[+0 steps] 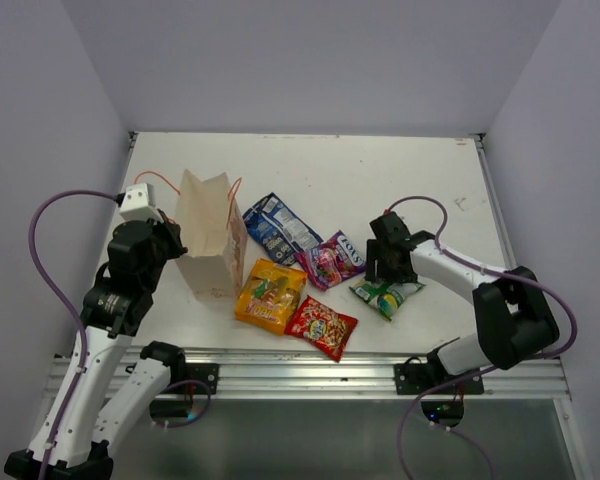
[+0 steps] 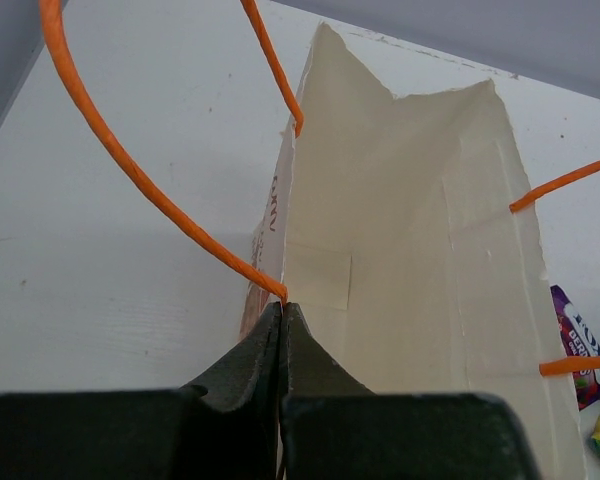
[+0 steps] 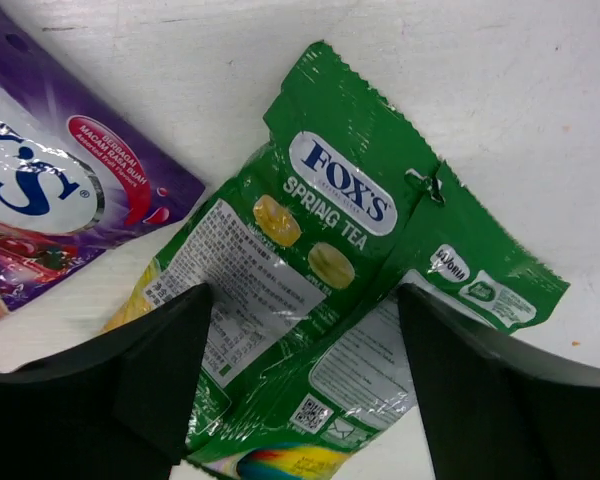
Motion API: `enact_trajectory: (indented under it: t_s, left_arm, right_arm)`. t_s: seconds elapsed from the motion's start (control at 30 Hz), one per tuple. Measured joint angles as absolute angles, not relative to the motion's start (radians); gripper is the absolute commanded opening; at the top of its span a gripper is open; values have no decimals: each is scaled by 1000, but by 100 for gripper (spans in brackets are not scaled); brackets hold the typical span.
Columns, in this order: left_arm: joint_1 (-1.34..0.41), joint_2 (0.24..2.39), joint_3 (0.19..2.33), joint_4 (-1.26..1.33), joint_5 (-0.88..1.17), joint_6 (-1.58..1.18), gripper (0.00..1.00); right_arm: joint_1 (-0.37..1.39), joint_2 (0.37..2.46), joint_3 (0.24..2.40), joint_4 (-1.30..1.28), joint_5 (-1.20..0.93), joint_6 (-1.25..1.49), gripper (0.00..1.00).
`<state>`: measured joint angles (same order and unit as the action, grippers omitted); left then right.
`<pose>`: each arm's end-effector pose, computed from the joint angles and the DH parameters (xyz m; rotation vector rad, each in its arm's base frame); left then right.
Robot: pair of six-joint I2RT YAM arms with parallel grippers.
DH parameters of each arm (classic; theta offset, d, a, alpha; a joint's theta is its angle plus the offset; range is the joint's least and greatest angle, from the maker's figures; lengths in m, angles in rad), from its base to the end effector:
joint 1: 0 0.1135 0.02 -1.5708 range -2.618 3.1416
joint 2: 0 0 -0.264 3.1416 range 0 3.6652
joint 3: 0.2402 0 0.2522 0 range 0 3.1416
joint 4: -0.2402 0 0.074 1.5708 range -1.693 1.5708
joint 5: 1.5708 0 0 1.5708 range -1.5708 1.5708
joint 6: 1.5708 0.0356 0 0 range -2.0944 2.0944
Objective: Place the snacks into the paper bag
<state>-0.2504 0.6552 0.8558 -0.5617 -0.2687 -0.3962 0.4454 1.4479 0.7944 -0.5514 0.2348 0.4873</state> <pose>0.1381 -0.0256 0.3437 -0.3177 1.8958 -0.1750 0.2359 0.1034 0.1728 0.1159 2.7088 -0.0601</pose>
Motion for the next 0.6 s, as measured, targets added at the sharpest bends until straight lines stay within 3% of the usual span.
enact_trajectory:
  t_s: [0.07, 0.13, 0.17, 0.2, 0.43, 0.6]
  left_arm:
    - [-250, 655, 856, -562, -270, -396, 0]
    - [-250, 654, 856, -562, -270, -396, 0]
    - [-250, 653, 855, -562, -270, -396, 0]
    - [-250, 652, 855, -562, -270, -396, 0]
    - [-250, 649, 854, -562, -270, -390, 0]
    - [-250, 647, 852, -562, -269, -382, 0]
  right_arm:
    - [453, 1467, 799, -551, 242, 505, 56]
    - [463, 1475, 804, -552, 253, 514, 34]
    - [468, 1475, 808, -554, 267, 522, 12]
    - [472, 1475, 813, -559, 274, 520, 0]
    - [539, 1462, 865, -646, 363, 546, 0]
    - [620, 1402, 1065, -804, 420, 529, 0]
